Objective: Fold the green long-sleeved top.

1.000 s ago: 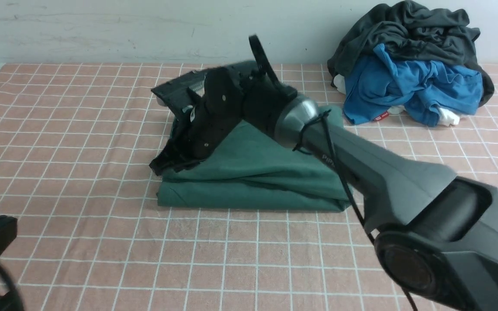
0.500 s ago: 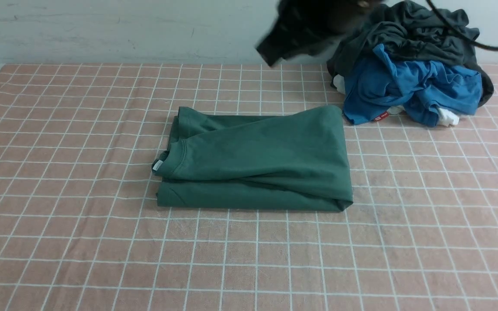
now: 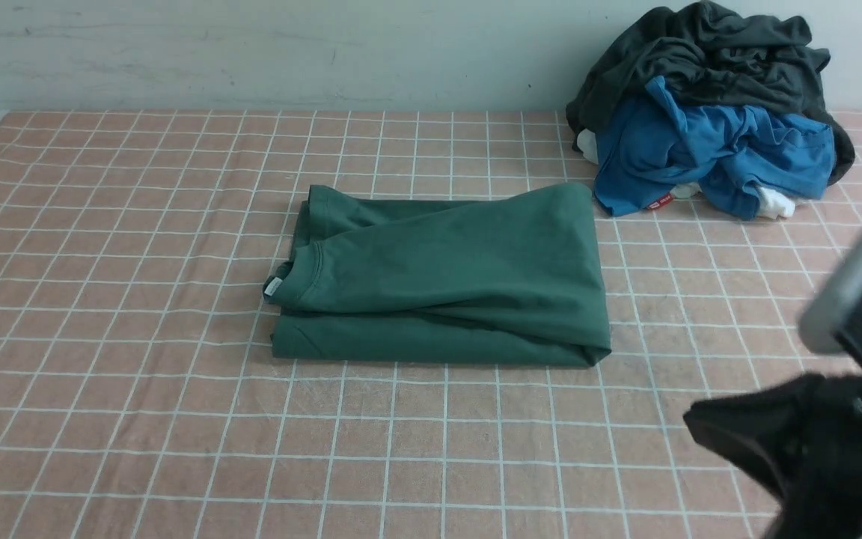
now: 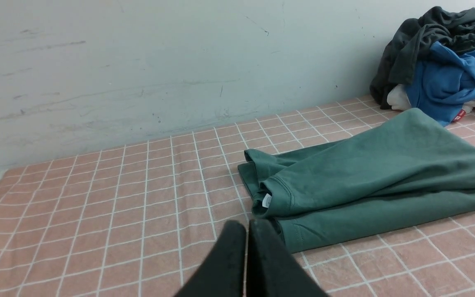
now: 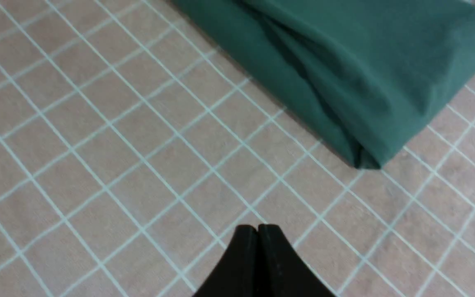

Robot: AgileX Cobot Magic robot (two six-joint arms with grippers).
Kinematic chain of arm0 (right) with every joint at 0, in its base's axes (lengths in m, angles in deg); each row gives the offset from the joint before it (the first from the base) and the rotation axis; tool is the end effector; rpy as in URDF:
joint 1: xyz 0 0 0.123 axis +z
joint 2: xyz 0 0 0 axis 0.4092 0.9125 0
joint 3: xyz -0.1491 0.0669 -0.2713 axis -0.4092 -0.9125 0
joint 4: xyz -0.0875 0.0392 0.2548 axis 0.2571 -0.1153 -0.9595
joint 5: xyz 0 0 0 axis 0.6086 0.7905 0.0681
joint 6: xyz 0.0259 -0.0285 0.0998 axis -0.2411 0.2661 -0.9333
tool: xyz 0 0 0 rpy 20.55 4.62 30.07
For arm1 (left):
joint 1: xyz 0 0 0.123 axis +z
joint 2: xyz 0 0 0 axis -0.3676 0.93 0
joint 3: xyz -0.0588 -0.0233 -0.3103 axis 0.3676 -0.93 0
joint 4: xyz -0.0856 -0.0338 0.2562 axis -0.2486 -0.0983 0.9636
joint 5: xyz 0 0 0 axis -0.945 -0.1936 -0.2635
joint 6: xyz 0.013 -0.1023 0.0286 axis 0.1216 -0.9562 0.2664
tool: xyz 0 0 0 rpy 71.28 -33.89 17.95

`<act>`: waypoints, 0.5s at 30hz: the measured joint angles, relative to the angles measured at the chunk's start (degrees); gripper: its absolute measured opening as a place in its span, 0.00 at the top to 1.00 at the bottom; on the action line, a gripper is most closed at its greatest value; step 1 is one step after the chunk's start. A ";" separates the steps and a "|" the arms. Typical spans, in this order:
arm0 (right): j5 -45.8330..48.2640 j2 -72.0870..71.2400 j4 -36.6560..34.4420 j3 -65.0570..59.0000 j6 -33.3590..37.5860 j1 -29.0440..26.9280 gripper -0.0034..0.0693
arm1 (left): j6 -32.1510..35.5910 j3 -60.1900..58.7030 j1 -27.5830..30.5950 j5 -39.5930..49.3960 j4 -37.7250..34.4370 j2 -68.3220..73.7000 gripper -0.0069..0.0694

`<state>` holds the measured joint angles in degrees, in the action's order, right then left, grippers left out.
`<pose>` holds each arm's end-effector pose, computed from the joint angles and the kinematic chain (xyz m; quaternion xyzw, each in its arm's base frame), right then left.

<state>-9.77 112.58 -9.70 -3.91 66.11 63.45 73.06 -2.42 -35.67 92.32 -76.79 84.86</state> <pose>0.1327 0.1039 0.2860 -0.3217 0.8346 0.1218 0.4303 0.0429 -0.0084 0.2571 0.1180 0.7142 -0.0414 0.6887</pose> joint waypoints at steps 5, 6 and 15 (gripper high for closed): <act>-15.46 -16.79 -0.66 -15.89 0.00 0.00 0.97 | 0.00 0.00 0.00 0.05 0.04 0.00 0.91; -16.85 -19.62 -1.00 -17.67 -0.31 0.00 0.97 | 0.00 0.00 0.00 0.05 0.04 0.00 0.91; -21.04 -45.66 -2.93 -28.34 -2.01 0.00 0.97 | 0.00 0.00 0.00 0.11 0.04 0.00 0.91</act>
<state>-30.82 66.92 -12.63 -32.25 64.10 63.45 73.06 -2.42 -35.67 92.44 -76.74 84.86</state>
